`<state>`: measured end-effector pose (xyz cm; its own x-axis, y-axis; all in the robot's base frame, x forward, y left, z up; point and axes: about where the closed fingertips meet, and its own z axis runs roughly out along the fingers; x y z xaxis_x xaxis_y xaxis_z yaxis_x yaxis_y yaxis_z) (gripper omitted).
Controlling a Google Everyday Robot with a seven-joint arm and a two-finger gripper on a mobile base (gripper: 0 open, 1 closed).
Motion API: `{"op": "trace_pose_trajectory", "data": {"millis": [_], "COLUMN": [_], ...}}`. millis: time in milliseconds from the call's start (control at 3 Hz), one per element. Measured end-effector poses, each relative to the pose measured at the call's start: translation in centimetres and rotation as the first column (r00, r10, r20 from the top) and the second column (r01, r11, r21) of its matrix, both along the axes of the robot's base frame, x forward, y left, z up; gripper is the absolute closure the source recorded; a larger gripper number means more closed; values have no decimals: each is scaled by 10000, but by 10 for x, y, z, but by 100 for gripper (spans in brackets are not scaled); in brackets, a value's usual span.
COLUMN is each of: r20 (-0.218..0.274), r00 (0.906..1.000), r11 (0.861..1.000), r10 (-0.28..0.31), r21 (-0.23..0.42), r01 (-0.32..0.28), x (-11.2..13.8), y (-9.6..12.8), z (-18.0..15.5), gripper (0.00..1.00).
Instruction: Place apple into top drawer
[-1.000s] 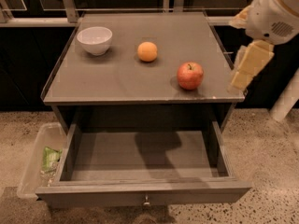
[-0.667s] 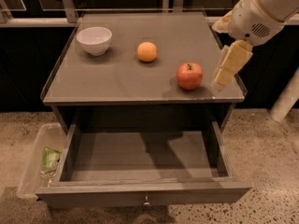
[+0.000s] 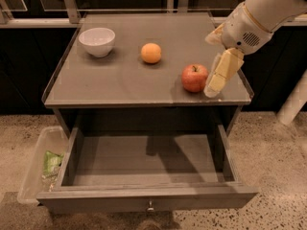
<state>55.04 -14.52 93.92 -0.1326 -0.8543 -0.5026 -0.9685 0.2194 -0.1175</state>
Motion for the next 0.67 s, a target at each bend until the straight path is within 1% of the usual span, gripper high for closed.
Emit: {"op": "trace_pose_trajectory", "data": {"millis": [333, 667], "r20": [-59, 2], "r00": [9997, 9999], "r11": [9994, 9985], "r10": [-256, -144], "r21": [247, 536], "r01": [257, 143], "x": [4, 24], "y": [-5, 2], "z": [-7, -17], "gripper": [0, 0]}}
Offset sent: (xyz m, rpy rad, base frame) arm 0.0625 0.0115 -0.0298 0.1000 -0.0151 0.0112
